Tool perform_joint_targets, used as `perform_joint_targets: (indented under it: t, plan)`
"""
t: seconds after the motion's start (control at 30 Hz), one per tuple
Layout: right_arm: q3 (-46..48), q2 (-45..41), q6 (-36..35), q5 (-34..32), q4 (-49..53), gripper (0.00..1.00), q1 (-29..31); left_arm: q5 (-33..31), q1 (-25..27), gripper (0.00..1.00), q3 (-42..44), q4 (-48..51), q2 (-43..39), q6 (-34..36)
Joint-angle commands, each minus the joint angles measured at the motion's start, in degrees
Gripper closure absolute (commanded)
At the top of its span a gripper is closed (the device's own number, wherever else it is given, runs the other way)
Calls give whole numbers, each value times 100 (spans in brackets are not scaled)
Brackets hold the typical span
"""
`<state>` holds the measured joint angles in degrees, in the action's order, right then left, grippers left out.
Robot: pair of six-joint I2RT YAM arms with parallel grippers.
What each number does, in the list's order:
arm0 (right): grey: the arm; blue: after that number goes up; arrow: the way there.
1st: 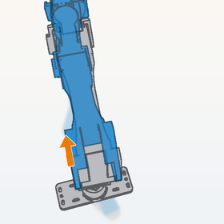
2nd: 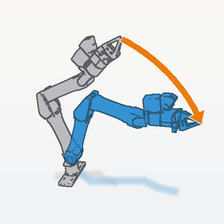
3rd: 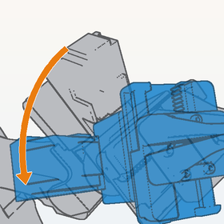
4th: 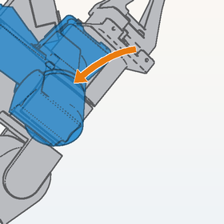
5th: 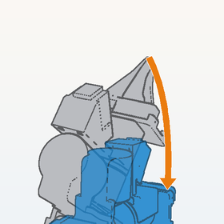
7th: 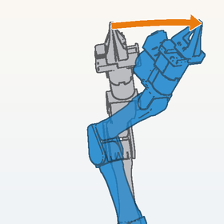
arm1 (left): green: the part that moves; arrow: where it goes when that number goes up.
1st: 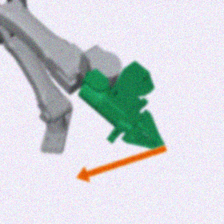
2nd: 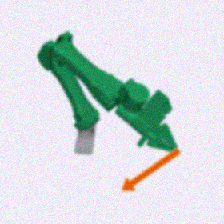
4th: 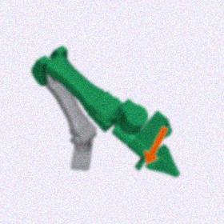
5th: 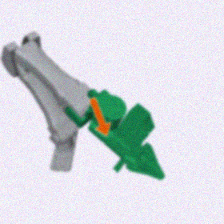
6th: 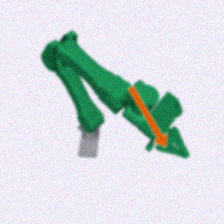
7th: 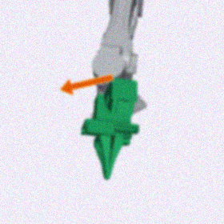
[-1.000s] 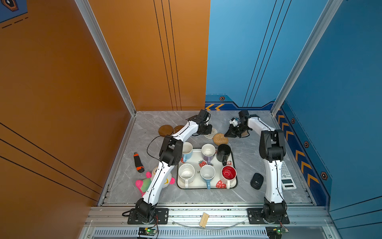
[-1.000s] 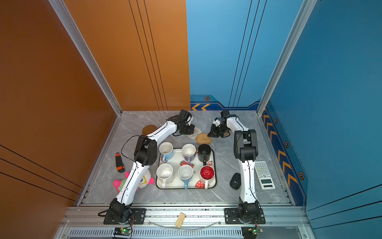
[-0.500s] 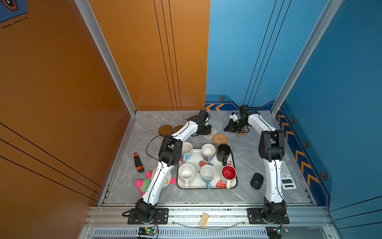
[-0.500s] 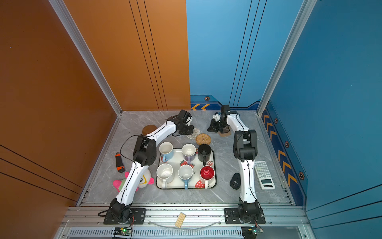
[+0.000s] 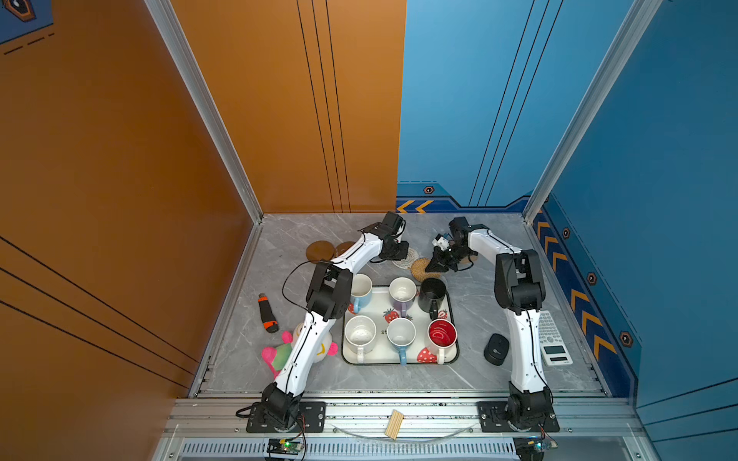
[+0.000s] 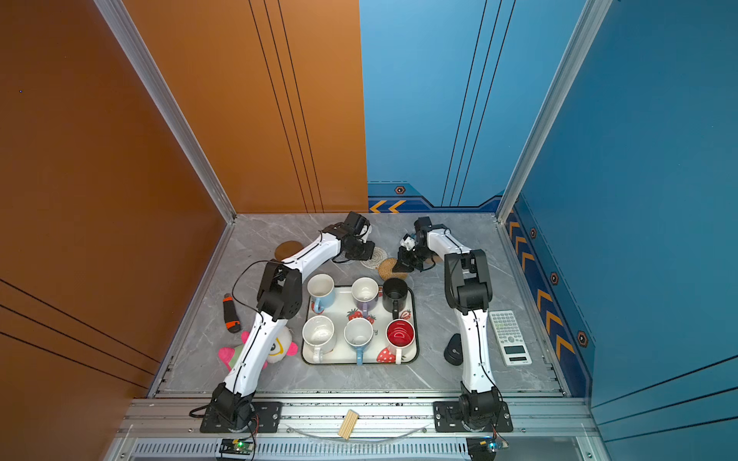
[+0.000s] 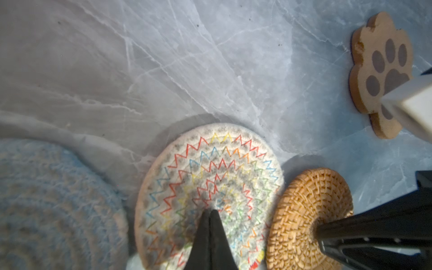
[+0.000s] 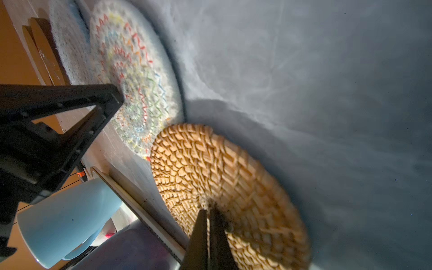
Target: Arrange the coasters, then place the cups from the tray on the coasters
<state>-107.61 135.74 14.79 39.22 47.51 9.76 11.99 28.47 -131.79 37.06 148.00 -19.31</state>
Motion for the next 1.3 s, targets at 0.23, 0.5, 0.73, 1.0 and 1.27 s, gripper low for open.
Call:
perform_joint_targets:
  t: [0.23, 0.5, 0.73, 1.0, 1.27]
  plan:
    - [-71, 227, -10, -248, 133, 95, -293, -261, 25, 100, 193, 399, -191, 120]
    - [-201, 291, 49, -292, 131, 95, -497, -241, 20, 100, 188, 394, -191, 112]
    - [-799, 619, 258, -254, 144, 95, -511, -318, 18, 100, 223, 399, -180, 94]
    - [-1298, 944, 459, -294, 136, 95, -523, -355, -18, 100, 107, 396, -103, 29]
    - [-1602, 1178, 582, -327, 125, 95, -486, -373, -40, 100, -123, 311, 112, -306]
